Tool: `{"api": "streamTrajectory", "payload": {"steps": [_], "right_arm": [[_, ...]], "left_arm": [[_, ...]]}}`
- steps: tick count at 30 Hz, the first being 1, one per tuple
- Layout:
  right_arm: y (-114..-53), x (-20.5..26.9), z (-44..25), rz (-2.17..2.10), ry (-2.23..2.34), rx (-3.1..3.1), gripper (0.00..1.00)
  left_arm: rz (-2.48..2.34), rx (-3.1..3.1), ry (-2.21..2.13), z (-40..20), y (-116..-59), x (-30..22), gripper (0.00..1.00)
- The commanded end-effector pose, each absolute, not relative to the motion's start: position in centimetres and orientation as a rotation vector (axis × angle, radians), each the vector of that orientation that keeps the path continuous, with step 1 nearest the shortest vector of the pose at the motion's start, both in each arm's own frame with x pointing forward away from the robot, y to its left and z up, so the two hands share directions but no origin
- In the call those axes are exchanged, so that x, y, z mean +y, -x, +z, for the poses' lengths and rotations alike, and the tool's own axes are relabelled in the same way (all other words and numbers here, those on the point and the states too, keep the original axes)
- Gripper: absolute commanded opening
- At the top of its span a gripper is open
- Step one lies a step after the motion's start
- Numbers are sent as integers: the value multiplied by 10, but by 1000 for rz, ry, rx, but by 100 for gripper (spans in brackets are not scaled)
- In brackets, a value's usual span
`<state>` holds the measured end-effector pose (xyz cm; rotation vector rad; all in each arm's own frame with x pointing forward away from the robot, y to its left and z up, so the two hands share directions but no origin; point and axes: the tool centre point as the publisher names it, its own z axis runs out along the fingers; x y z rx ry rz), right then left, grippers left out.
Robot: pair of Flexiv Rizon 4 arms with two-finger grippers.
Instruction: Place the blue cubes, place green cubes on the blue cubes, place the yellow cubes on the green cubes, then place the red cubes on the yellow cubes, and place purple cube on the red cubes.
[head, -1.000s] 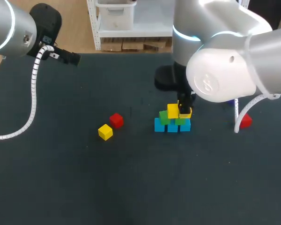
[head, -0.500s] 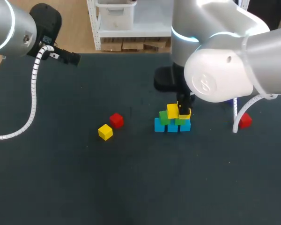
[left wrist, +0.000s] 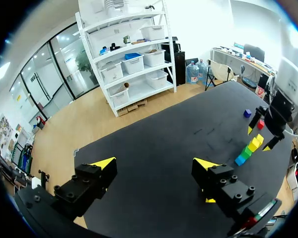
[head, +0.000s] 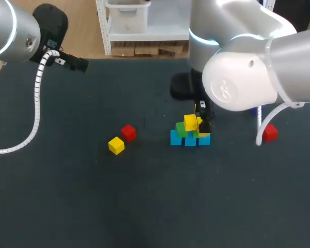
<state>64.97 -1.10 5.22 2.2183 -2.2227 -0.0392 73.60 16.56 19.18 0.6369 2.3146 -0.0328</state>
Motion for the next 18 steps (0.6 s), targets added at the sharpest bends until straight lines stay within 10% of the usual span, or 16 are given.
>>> {"api": "streamTrajectory", "payload": {"steps": [1,6,18], "right_arm": [[-648,-17,55,-19,-2210,-2240,100],[-648,-21,55,-15,-2199,-2252,50],[-649,-21,52,-20,-2195,-2252,41]], "left_arm": [[-36,2315,-639,192,-737,166,100],[-36,2315,-639,192,-737,166,100],[-36,2315,-639,192,-737,166,100]]}}
